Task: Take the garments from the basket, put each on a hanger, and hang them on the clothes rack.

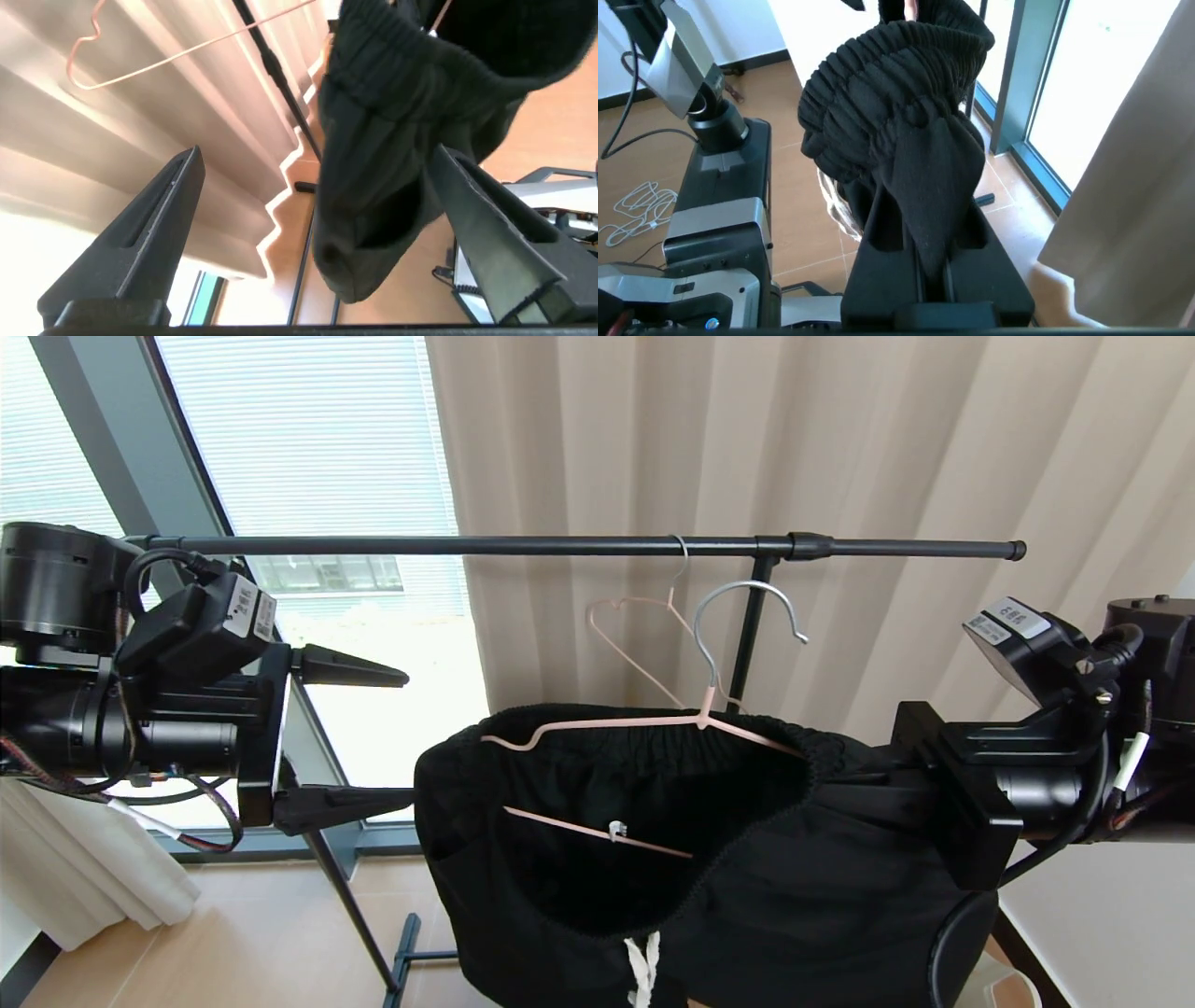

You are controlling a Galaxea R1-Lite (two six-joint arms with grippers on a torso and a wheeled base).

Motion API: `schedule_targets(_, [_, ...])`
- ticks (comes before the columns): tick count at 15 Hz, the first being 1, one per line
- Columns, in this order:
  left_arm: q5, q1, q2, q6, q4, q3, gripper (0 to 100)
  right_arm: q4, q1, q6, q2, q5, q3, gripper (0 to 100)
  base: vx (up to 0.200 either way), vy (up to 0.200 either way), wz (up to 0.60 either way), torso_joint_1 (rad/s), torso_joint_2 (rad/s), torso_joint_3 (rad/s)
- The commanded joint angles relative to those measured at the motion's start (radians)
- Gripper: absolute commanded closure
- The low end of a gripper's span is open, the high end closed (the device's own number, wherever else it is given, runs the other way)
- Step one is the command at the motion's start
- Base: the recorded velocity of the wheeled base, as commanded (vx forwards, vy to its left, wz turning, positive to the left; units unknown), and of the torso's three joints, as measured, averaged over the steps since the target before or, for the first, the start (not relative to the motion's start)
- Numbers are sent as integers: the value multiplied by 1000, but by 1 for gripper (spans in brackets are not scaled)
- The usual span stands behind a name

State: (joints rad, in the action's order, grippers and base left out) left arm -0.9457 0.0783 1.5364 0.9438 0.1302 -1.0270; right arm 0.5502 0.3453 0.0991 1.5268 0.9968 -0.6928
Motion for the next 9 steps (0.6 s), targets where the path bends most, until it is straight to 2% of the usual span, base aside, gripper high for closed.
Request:
schedule_targets(1, [2,14,47,4,2,-15,0,0,0,1,-4,14,-1,100,0,0,0,0,0,0])
schedule_targets(3, [16,37,73,4,6,-39,0,0,0,1,-10,31,1,100,0,0,0,0,0,0])
schedule_targets(4, [65,55,91,3,16,-71,0,-1,3,1,-14,43,1,100,0,0,0,0,0,0])
schedule_targets(9, [148,161,113,-20,131,-189,0,-1,23,4,-14,43,1,100,0,0,0,0,0,0])
